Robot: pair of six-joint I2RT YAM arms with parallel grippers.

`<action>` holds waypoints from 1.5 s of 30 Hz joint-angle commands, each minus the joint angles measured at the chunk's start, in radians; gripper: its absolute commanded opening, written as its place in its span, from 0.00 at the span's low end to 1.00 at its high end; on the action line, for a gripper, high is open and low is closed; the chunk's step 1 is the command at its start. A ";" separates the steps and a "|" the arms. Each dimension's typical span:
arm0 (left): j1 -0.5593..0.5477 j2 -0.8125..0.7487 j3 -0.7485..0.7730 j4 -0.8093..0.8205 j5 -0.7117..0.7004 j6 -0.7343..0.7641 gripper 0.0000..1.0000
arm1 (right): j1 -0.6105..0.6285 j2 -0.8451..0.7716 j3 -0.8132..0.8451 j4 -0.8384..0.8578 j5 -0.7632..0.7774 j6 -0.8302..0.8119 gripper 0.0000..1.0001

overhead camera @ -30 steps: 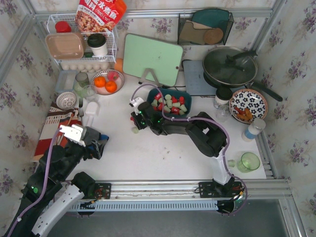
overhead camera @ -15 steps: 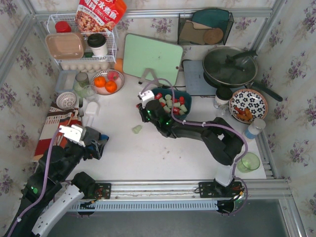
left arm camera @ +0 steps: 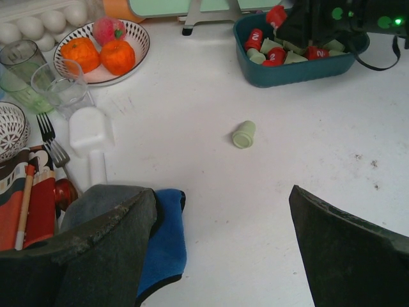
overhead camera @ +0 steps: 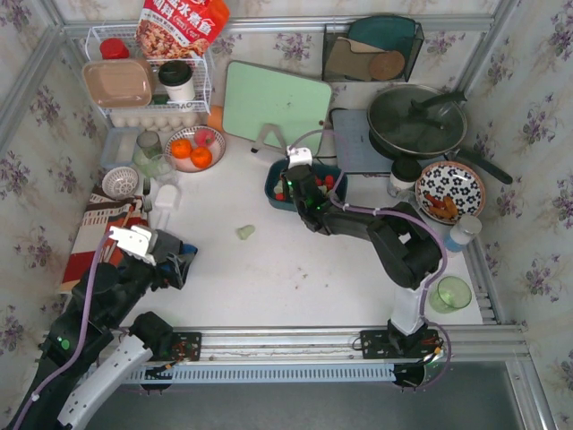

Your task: Mix the coffee capsules in the storage basket

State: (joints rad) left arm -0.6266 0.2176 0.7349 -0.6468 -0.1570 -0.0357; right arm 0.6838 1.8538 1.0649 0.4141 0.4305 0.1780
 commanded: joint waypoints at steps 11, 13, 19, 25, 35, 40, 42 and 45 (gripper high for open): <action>0.001 0.058 -0.007 0.043 -0.016 0.017 0.88 | -0.023 0.021 0.136 -0.179 -0.158 0.018 0.66; 0.004 0.073 -0.008 0.042 -0.016 0.019 0.88 | -0.023 -0.037 0.096 -0.192 -0.163 0.014 0.66; 0.017 0.128 -0.006 0.043 -0.001 0.020 0.88 | -0.023 -0.289 -0.109 -0.168 -0.157 -0.005 0.66; 0.033 0.246 0.013 0.033 0.044 0.015 0.89 | -0.023 -0.590 -0.389 -0.075 -0.082 -0.068 0.66; 0.038 0.671 0.205 -0.117 0.110 -0.072 0.82 | -0.023 -0.866 -0.777 0.294 0.113 -0.136 0.61; 0.032 0.847 0.274 -0.076 0.137 -0.160 0.80 | -0.023 -0.876 -0.787 0.286 0.096 -0.095 0.61; 0.026 0.901 0.283 -0.028 0.127 -0.175 0.80 | -0.022 -0.869 -0.780 0.278 0.092 -0.091 0.61; 0.020 1.002 0.304 0.036 0.110 -0.177 0.79 | -0.022 -0.873 -0.778 0.267 0.107 -0.093 0.61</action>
State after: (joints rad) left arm -0.6014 1.1328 1.0145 -0.7002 -0.0444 -0.1749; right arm 0.6609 0.9836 0.2790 0.6453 0.5133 0.0731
